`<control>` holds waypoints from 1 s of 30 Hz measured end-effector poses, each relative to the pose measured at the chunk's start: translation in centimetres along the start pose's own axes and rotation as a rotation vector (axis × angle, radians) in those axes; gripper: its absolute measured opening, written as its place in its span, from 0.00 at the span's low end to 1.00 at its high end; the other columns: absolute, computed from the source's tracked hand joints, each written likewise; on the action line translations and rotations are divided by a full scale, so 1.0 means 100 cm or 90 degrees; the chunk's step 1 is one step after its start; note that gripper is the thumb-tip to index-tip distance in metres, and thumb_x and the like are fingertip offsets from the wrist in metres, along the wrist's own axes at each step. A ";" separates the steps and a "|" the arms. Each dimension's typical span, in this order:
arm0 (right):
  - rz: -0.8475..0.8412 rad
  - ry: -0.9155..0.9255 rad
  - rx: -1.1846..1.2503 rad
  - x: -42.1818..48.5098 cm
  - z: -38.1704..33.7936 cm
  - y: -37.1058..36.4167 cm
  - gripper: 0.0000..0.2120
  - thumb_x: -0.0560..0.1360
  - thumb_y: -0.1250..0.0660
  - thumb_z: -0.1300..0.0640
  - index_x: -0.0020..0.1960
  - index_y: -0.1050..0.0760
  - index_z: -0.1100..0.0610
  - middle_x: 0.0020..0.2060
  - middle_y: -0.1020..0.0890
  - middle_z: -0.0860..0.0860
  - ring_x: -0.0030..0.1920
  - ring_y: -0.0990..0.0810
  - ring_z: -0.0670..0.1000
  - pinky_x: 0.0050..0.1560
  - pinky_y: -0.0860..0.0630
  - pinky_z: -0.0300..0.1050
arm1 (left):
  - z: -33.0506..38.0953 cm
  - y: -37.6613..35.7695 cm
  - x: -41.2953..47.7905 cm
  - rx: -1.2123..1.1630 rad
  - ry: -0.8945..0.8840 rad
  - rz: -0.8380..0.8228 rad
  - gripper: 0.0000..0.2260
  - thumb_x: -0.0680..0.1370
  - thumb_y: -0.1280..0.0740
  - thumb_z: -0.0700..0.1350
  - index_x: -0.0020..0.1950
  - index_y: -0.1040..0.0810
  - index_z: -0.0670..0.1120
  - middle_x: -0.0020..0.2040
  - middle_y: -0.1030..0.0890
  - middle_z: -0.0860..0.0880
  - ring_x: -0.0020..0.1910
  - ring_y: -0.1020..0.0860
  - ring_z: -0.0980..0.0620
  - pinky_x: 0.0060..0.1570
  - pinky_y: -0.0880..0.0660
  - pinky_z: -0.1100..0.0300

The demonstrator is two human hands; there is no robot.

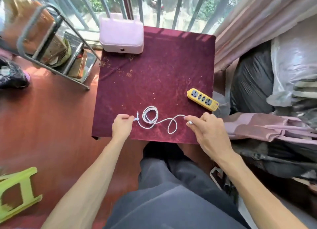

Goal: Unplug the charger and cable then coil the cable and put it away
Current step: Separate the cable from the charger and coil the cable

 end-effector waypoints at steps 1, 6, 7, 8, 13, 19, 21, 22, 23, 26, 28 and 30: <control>0.007 -0.006 -0.005 0.000 -0.002 0.010 0.11 0.83 0.32 0.53 0.63 0.16 0.50 0.36 0.23 0.53 0.38 0.22 0.60 0.39 0.28 0.54 | 0.020 -0.004 -0.019 -0.061 -0.011 -0.076 0.10 0.80 0.32 0.48 0.54 0.18 0.42 0.46 0.16 0.45 0.41 0.18 0.49 0.44 0.24 0.56; 0.116 -0.077 0.312 -0.020 -0.017 0.062 0.10 0.81 0.30 0.56 0.62 0.15 0.51 0.51 0.13 0.43 0.53 0.16 0.44 0.57 0.24 0.33 | 0.120 -0.019 -0.129 -0.256 -0.028 -0.370 0.22 0.85 0.44 0.56 0.54 0.18 0.40 0.40 0.15 0.45 0.35 0.19 0.52 0.37 0.25 0.62; 0.123 -0.079 0.364 -0.026 -0.020 0.071 0.11 0.81 0.29 0.52 0.62 0.16 0.49 0.51 0.13 0.39 0.55 0.17 0.40 0.55 0.27 0.27 | 0.134 -0.023 -0.149 -0.280 -0.039 -0.417 0.25 0.85 0.46 0.59 0.53 0.18 0.41 0.42 0.14 0.45 0.38 0.17 0.51 0.43 0.23 0.59; 0.126 -0.072 0.412 -0.032 -0.024 0.078 0.12 0.80 0.30 0.49 0.63 0.16 0.47 0.52 0.14 0.37 0.56 0.17 0.38 0.55 0.28 0.24 | 0.146 -0.026 -0.167 -0.307 -0.044 -0.461 0.27 0.84 0.47 0.61 0.51 0.17 0.41 0.44 0.14 0.44 0.43 0.17 0.49 0.50 0.23 0.55; 0.178 -0.020 0.588 -0.063 -0.032 0.097 0.13 0.83 0.35 0.57 0.59 0.17 0.41 0.57 0.14 0.36 0.61 0.16 0.41 0.60 0.23 0.31 | 0.192 -0.031 -0.232 -0.466 -0.029 -0.601 0.29 0.83 0.46 0.61 0.64 0.23 0.37 0.48 0.23 0.38 0.35 0.23 0.50 0.36 0.25 0.61; 0.163 -0.068 0.656 -0.084 -0.031 0.091 0.07 0.77 0.30 0.47 0.44 0.28 0.45 0.46 0.12 0.48 0.45 0.13 0.51 0.51 0.17 0.54 | 0.225 -0.024 -0.263 -0.423 -0.091 -0.586 0.15 0.83 0.38 0.49 0.62 0.21 0.41 0.36 0.20 0.45 0.29 0.24 0.53 0.22 0.29 0.65; 0.151 -0.085 0.624 -0.086 -0.026 0.091 0.08 0.76 0.30 0.45 0.44 0.27 0.46 0.44 0.12 0.50 0.40 0.16 0.53 0.48 0.19 0.54 | 0.229 -0.020 -0.269 -0.362 -0.164 -0.551 0.13 0.83 0.39 0.47 0.61 0.21 0.41 0.32 0.22 0.47 0.26 0.26 0.54 0.22 0.31 0.65; 0.125 -0.082 0.604 -0.085 -0.022 0.092 0.08 0.75 0.30 0.44 0.45 0.25 0.46 0.44 0.12 0.51 0.37 0.19 0.50 0.45 0.20 0.49 | 0.231 -0.017 -0.270 -0.356 -0.190 -0.546 0.14 0.84 0.41 0.47 0.60 0.21 0.40 0.30 0.24 0.48 0.24 0.27 0.54 0.23 0.31 0.65; 0.090 -0.067 0.589 -0.084 -0.017 0.093 0.06 0.74 0.29 0.45 0.47 0.23 0.46 0.45 0.13 0.50 0.35 0.21 0.45 0.43 0.22 0.44 | 0.233 -0.013 -0.272 -0.358 -0.205 -0.558 0.15 0.85 0.42 0.48 0.60 0.21 0.40 0.29 0.26 0.48 0.23 0.29 0.54 0.24 0.32 0.64; 0.032 -0.046 0.577 -0.073 0.000 0.100 0.10 0.76 0.29 0.59 0.49 0.19 0.44 0.49 0.14 0.47 0.41 0.21 0.41 0.44 0.27 0.36 | 0.238 0.001 -0.279 -0.366 -0.212 -0.652 0.17 0.85 0.44 0.52 0.56 0.22 0.42 0.27 0.33 0.50 0.20 0.38 0.57 0.22 0.42 0.64; 0.102 -0.065 0.585 -0.058 0.009 0.111 0.16 0.77 0.29 0.65 0.54 0.19 0.44 0.50 0.14 0.47 0.45 0.18 0.47 0.46 0.25 0.34 | 0.239 0.006 -0.286 -0.358 -0.212 -0.720 0.16 0.84 0.43 0.54 0.52 0.21 0.44 0.26 0.35 0.52 0.19 0.41 0.59 0.21 0.48 0.65; 0.127 -0.036 0.611 -0.041 0.005 0.127 0.22 0.75 0.30 0.63 0.66 0.23 0.46 0.59 0.15 0.47 0.54 0.16 0.49 0.52 0.22 0.37 | 0.237 0.008 -0.295 -0.326 -0.226 -0.769 0.15 0.84 0.44 0.54 0.52 0.22 0.45 0.26 0.36 0.54 0.21 0.46 0.58 0.22 0.50 0.65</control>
Point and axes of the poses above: each hand's wrist, its own x-axis towards the middle knuckle, its own y-axis out of the back of the hand, z = x × y, the point moved 2 cm from there along x, towards the middle knuckle
